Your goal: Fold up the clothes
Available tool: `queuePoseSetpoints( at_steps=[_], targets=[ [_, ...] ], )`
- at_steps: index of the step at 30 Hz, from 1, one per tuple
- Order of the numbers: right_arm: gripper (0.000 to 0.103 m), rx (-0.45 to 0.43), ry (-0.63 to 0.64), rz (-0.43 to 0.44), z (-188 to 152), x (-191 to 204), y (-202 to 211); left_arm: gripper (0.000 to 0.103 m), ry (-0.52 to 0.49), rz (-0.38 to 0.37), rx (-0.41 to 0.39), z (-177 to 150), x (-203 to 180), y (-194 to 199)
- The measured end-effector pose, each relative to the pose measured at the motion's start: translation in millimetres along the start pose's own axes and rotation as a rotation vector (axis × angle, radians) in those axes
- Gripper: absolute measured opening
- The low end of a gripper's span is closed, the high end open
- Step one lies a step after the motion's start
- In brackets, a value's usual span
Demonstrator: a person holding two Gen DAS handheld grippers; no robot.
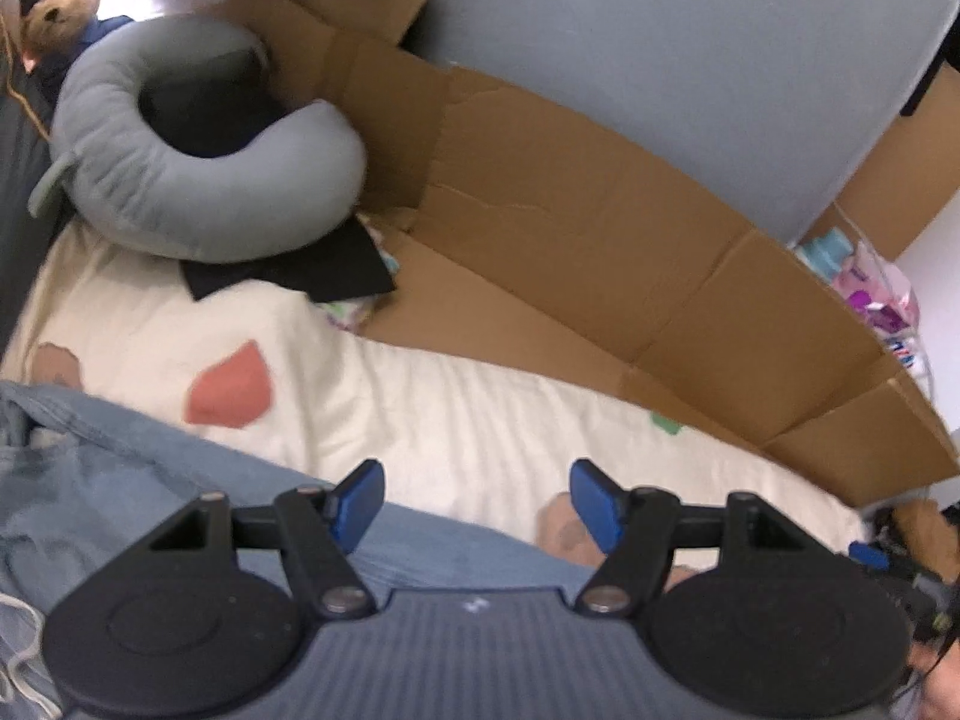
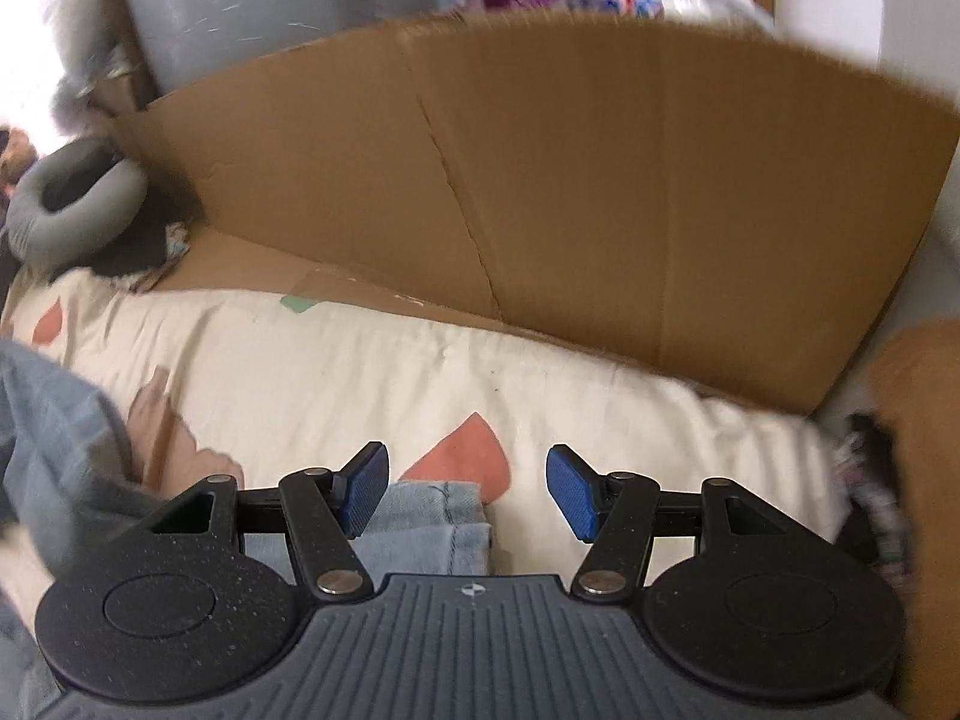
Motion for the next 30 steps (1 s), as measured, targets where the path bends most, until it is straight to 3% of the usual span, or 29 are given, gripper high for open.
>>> queuePoseSetpoints(
  at_steps=[5, 13, 15, 20, 22, 30],
  targets=[
    [0.065, 0.028, -0.032, 0.036, -12, 4, -19, 0.071, 0.04, 0.007, -0.021, 1, 27, 5],
    [0.064, 0.104, -0.069, 0.069, -20, 15, -38, 0.071, 0.067, 0.091, -0.027, -8, 60, -11],
    [0.063, 0.14, -0.096, 0.069, -25, 15, -47, 0.069, 0.11, 0.07, -0.017, -12, 65, -19],
    [0.034, 0.153, -0.089, 0.043, -33, 17, -52, 0.066, 0.23, 0.035, 0.021, -21, 72, -41],
    [0.027, 0.149, -0.066, 0.044, -33, 18, -48, 0.065, 0.26, 0.026, 0.034, -25, 72, -49],
    [0.023, 0.077, -0.059, 0.041, -29, 14, -21, 0.061, 0.38, 0.084, 0.092, -41, 90, -74]
  ],
)
Point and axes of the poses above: each gripper's, at about its wrist camera, not at the fingertips, and y roughly against the way its jaws point, x to its left, z to its top, the point moved 8 cm from there along -y, roughly the way its jaws point, and after that the axes turned 8 degrees about y, right-handed, at the moved point
